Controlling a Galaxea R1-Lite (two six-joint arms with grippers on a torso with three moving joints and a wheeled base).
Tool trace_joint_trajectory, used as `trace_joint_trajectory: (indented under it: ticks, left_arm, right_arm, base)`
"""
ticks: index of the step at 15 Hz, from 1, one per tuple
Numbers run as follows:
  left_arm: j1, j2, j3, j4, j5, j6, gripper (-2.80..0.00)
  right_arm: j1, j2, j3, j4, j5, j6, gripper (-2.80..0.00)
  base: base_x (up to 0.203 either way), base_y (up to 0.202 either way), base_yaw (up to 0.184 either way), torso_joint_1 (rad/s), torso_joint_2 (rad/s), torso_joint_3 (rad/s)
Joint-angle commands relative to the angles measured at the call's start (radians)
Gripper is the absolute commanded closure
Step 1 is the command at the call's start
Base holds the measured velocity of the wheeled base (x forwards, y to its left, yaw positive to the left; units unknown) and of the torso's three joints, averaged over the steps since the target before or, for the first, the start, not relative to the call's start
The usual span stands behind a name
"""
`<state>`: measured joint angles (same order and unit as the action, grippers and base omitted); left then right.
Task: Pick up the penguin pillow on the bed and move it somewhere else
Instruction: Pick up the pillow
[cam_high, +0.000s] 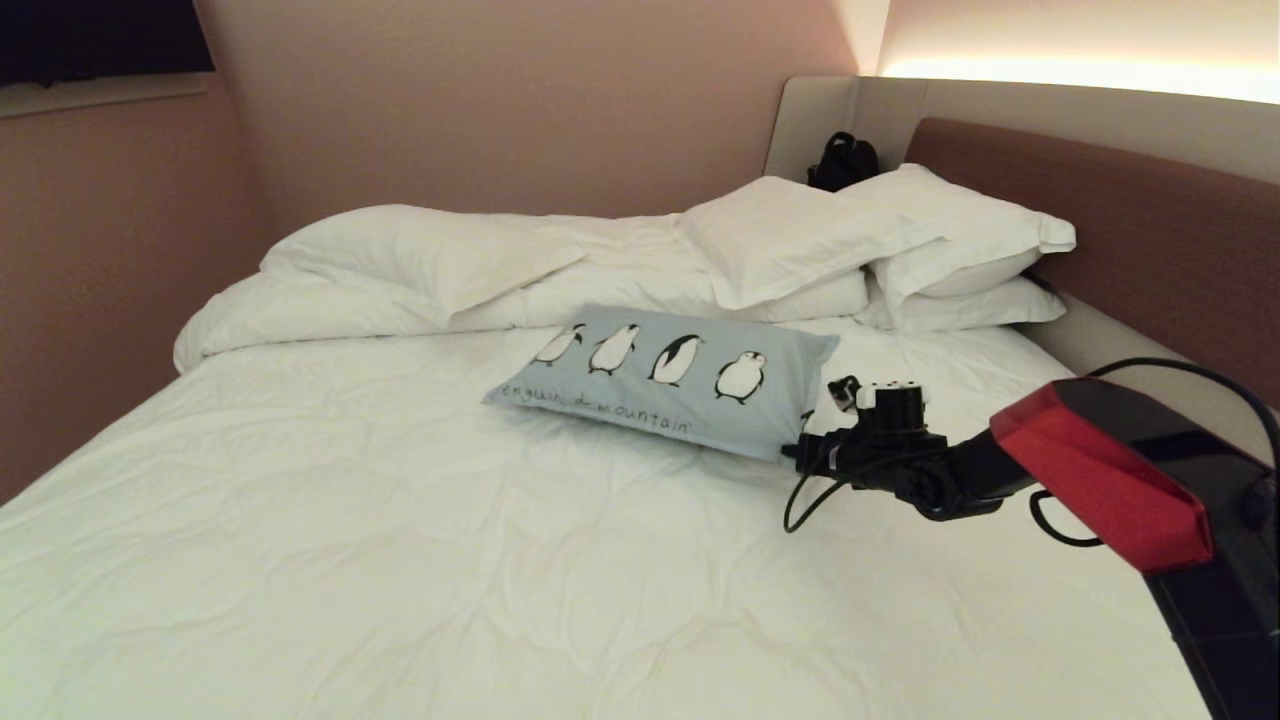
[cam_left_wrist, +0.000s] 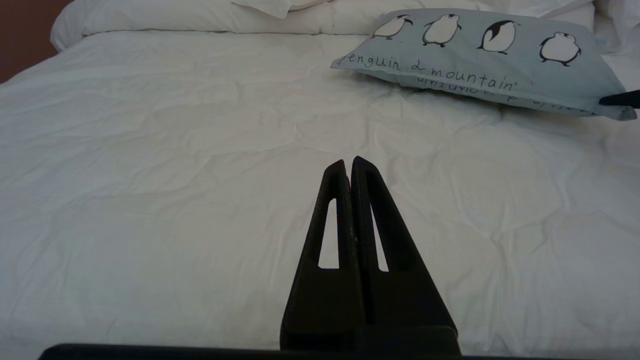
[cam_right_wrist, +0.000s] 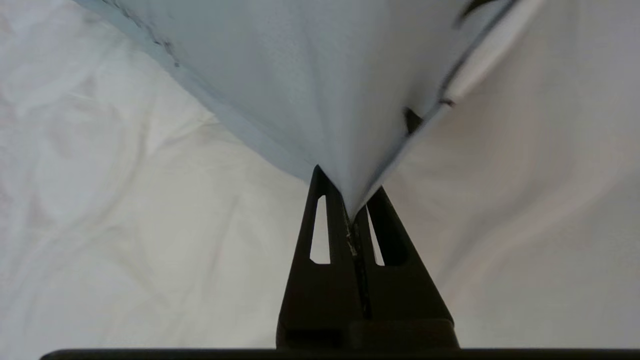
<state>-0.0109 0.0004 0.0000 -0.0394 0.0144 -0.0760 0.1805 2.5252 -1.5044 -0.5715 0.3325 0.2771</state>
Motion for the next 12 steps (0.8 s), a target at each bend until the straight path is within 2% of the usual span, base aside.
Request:
trace_joint_trajectory:
  ticks: [1,9,12]
  left_arm:
    - [0.0,0.0,0.0,-0.001,0.001,-0.001,0.0]
    - [0.0,0.0,0.0,-0.001,0.001,-0.001,0.0]
    - [0.0,0.0,0.0,-0.001,0.001,-0.001,0.0]
  right_arm:
    - [-0.002,-0.117,0.074,-0.006,0.001,0.043,0.0]
    - [-0.012,-0.598,0.579,-0.109,0.017,0.078,0.0]
    - [-0.022,-0.516,0.557,-0.109,0.01,0.075,0.0]
  base:
    - [0.0,0.0,0.0,0.0,0.0,0.0]
    - [0.0,0.0,0.0,0.0,0.0,0.0]
    - [0.0,0.0,0.0,0.0,0.0,0.0]
